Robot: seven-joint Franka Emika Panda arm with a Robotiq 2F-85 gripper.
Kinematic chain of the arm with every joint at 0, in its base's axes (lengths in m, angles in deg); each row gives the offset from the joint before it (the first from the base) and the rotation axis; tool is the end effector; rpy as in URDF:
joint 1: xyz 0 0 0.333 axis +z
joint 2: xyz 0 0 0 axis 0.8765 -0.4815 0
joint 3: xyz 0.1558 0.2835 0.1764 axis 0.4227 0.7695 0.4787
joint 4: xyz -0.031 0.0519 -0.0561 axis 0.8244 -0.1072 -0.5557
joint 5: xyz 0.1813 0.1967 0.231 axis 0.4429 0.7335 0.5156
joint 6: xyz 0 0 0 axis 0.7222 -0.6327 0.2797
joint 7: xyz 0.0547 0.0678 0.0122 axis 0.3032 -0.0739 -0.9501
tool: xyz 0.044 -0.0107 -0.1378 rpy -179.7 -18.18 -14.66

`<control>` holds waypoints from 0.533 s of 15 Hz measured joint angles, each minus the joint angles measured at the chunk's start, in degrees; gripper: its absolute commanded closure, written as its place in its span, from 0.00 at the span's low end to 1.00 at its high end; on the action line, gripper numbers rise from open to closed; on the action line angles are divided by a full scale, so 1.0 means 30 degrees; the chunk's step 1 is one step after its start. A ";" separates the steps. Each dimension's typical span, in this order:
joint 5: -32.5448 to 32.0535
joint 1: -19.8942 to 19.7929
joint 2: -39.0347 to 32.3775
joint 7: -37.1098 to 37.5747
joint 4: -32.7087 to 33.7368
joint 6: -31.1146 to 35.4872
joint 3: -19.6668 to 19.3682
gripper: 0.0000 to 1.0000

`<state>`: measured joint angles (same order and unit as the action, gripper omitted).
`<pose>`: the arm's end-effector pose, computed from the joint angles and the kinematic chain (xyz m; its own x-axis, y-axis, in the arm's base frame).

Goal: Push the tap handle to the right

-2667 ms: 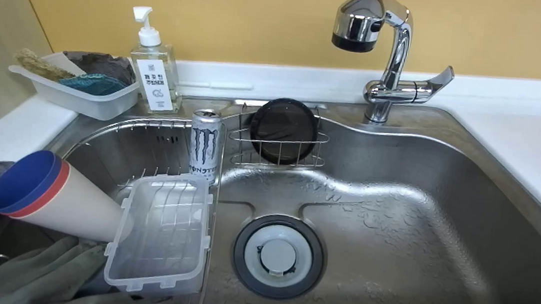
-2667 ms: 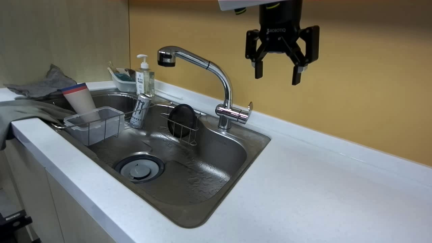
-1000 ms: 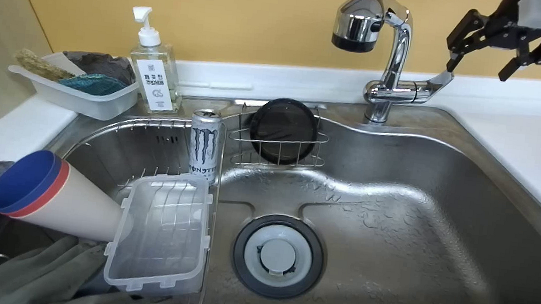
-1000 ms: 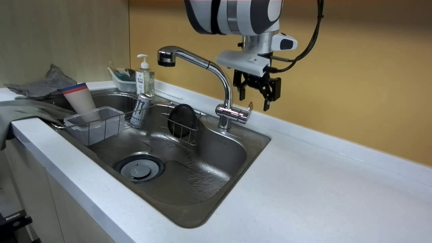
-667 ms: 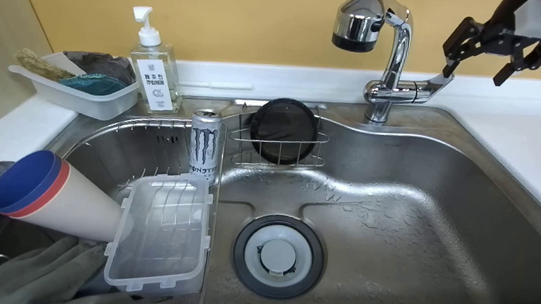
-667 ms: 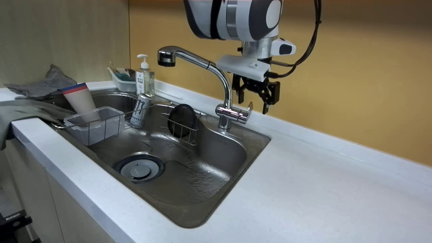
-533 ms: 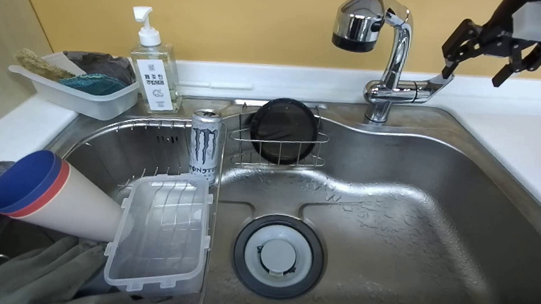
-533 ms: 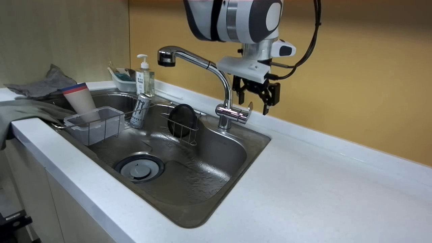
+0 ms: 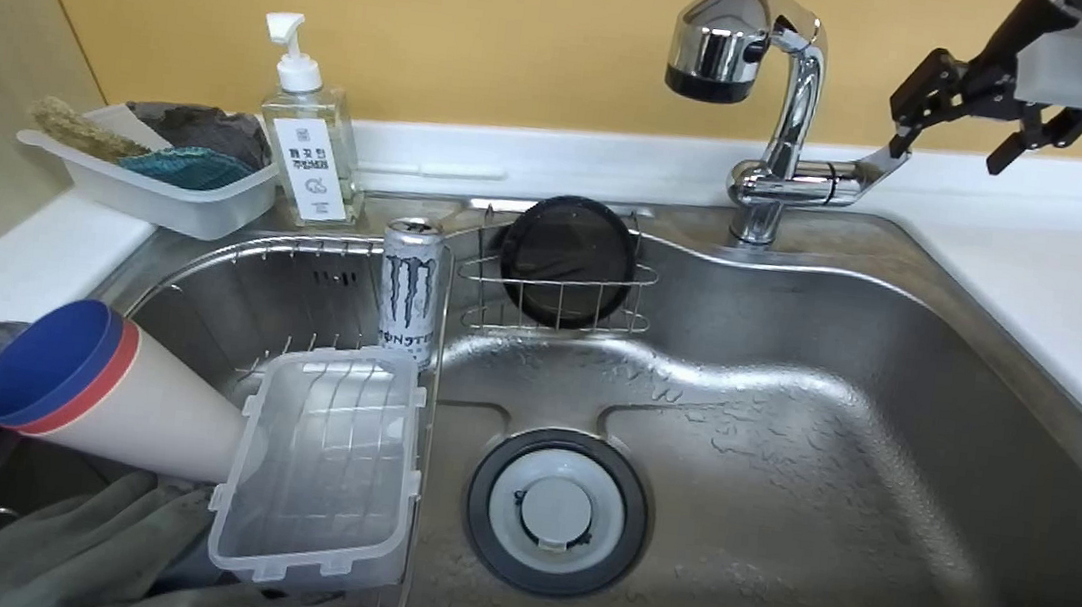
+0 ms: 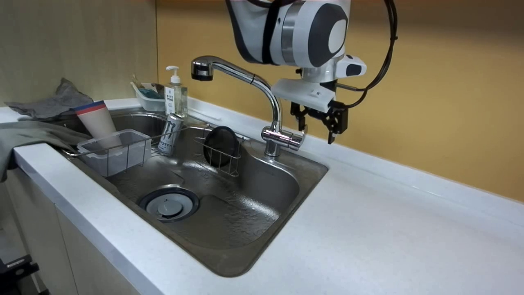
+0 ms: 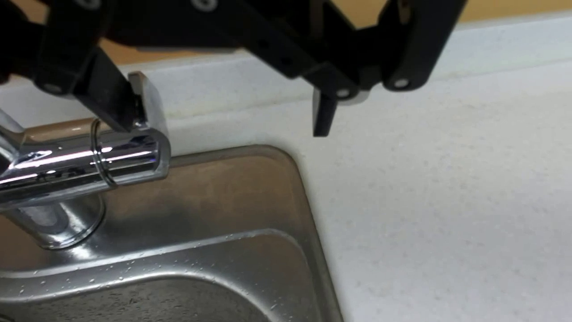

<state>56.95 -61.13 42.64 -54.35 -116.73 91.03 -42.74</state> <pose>0.6455 -0.0340 0.3899 0.8912 -0.1793 0.4167 -0.1872 -0.9821 -0.0222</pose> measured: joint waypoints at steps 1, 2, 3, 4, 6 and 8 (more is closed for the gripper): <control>-0.0043 0.0101 -0.0074 0.0073 0.0025 0.0115 -0.0140 0.00; -0.0134 0.0201 -0.0132 0.0162 0.0031 0.0247 -0.0293 0.00; -0.0284 0.0293 -0.0187 0.0324 0.0031 0.0357 -0.0445 0.00; -0.0340 0.0398 -0.0234 0.0439 0.0031 0.0438 -0.0595 0.00; -0.0430 0.0615 -0.0306 0.0695 0.0031 0.0602 -0.0905 0.00; -0.0634 0.0787 -0.0369 0.1020 0.0032 0.0698 -0.1210 0.00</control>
<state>55.05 -58.77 41.53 -51.29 -116.64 93.13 -46.37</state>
